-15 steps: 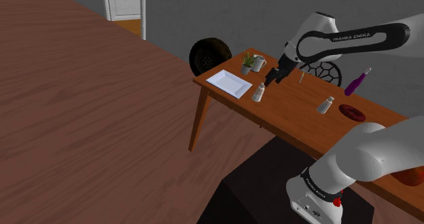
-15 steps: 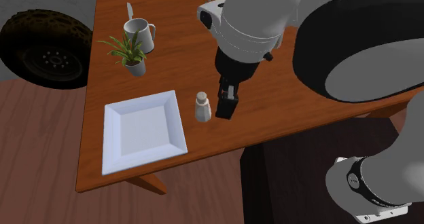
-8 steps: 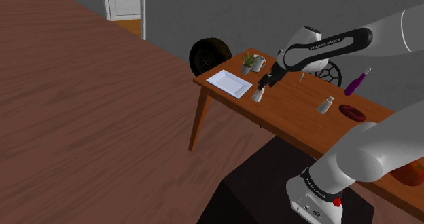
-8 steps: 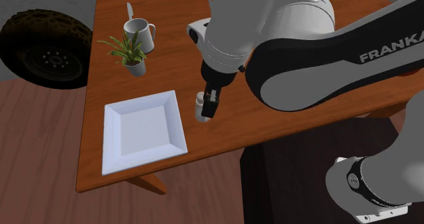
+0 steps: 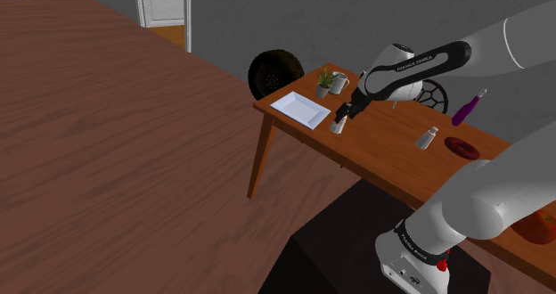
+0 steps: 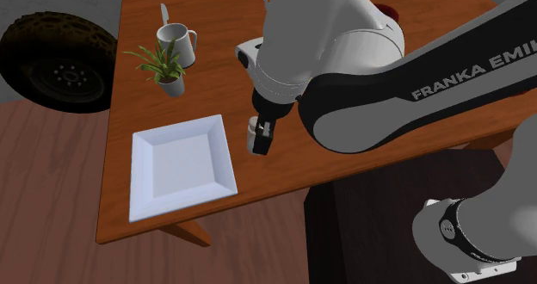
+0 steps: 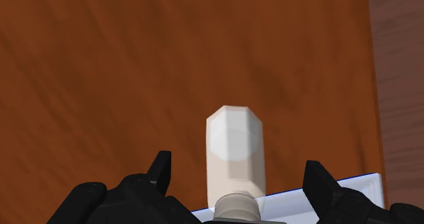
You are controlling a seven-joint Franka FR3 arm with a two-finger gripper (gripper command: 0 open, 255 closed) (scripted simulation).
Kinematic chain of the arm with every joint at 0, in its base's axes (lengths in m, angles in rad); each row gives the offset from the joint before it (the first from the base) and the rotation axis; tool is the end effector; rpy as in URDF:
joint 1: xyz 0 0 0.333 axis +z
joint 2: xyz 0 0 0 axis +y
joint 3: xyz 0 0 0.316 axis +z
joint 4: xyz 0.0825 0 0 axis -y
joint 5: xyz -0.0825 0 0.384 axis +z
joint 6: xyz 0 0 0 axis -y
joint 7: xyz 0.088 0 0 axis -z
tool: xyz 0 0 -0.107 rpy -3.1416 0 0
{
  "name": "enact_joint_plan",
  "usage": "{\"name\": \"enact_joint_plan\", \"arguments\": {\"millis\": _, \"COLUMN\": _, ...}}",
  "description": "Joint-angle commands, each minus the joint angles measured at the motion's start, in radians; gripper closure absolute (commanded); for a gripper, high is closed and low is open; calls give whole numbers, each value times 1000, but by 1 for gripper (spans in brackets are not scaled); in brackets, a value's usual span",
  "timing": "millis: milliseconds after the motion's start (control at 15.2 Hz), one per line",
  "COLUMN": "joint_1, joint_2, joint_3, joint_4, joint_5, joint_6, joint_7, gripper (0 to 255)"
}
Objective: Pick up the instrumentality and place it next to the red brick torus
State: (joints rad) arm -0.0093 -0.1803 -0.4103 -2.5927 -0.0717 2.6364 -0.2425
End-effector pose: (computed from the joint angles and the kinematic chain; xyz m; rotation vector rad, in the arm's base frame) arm 0.4140 -0.1800 0.3360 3.0796 -0.1844 0.3246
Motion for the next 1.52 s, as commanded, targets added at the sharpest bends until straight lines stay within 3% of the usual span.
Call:
{"name": "enact_joint_plan", "arguments": {"millis": 0, "joint_1": 0, "joint_2": 2, "joint_3": 0, "joint_4": 0, "joint_5": 1, "joint_6": 1, "joint_7": -1, "gripper": 0}}
{"name": "enact_joint_plan", "arguments": {"millis": 264, "joint_1": 0, "joint_2": 1, "joint_3": 0, "joint_4": 0, "joint_5": 1, "joint_6": 1, "joint_7": -1, "gripper": 0}}
{"name": "enact_joint_plan", "arguments": {"millis": 330, "joint_1": 0, "joint_2": 1, "joint_3": 0, "joint_4": 0, "joint_5": 1, "joint_6": 1, "joint_7": -1, "gripper": 255}}
{"name": "enact_joint_plan", "arguments": {"millis": 924, "joint_1": 0, "joint_2": 2, "joint_3": 0, "joint_4": 0, "joint_5": 1, "joint_6": 1, "joint_7": -1, "gripper": 255}}
{"name": "enact_joint_plan", "arguments": {"millis": 1452, "joint_1": -16, "joint_2": -86, "joint_3": 21, "joint_4": 43, "joint_5": -39, "joint_6": -126, "joint_7": 32, "gripper": 255}}
